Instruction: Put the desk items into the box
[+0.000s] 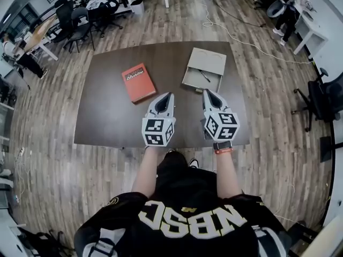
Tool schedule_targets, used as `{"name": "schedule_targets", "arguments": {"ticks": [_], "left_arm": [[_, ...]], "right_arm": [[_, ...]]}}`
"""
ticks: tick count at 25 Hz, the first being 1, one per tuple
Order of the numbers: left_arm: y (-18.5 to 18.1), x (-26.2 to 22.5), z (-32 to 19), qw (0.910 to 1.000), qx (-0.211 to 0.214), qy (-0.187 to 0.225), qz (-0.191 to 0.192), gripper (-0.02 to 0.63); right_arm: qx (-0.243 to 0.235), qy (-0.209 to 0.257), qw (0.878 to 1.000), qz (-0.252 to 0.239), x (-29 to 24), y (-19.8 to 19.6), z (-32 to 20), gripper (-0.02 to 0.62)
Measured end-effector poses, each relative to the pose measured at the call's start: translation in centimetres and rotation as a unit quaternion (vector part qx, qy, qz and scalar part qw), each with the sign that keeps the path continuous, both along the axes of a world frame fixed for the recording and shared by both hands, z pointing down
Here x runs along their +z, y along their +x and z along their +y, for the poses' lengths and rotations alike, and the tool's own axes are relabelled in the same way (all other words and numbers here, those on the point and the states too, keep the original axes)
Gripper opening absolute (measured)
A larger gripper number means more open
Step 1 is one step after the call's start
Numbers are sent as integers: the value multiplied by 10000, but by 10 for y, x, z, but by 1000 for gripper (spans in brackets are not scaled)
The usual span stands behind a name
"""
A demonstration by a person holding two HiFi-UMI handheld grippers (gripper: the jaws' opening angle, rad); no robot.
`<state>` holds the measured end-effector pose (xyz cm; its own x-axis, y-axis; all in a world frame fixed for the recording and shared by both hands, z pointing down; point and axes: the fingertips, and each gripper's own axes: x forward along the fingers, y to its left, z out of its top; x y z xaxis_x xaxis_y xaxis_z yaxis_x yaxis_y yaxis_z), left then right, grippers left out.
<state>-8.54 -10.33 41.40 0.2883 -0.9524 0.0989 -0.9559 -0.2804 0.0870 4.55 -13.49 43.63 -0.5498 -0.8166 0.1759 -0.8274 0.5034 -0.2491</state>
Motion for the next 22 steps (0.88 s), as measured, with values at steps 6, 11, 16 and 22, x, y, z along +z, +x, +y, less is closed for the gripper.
{"name": "schedule_targets", "arguments": {"ticks": [6,11,16,22], "left_arm": [[-33,24,-46,9988,-53,-392,-285,15],[-43,45,-79,9956,268,-733,-511,17],[-65,69,-91,9891,631,-1108,-733,26],[-78,105,-93,9720,1241,-1594,-1196,77]], "right_arm": [[-145,-160,9996,172,13,-22,-40,9],[-241,-287,9990,251,23,-32,-75,9],[-344,-467,9977,358,38,-52,-87,9],[-449,-641,9961,410,53,-67,-98,9]]}}
